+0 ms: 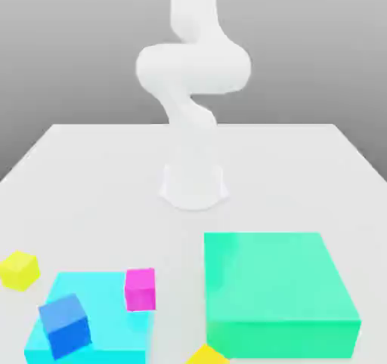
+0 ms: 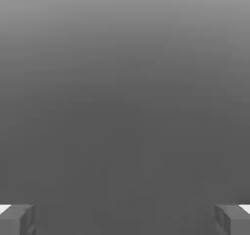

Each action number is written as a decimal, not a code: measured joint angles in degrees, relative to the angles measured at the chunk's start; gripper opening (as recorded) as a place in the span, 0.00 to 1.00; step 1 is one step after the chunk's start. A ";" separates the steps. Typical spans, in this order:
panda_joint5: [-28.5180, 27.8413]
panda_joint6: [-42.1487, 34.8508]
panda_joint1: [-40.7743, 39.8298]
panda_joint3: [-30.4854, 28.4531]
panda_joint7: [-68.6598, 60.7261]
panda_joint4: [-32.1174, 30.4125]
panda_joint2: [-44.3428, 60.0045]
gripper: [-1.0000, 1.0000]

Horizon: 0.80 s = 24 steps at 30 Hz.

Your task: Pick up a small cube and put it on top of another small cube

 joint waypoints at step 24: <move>-13.09 13.74 -9.45 9.69 40.36 0.30 49.61 0.50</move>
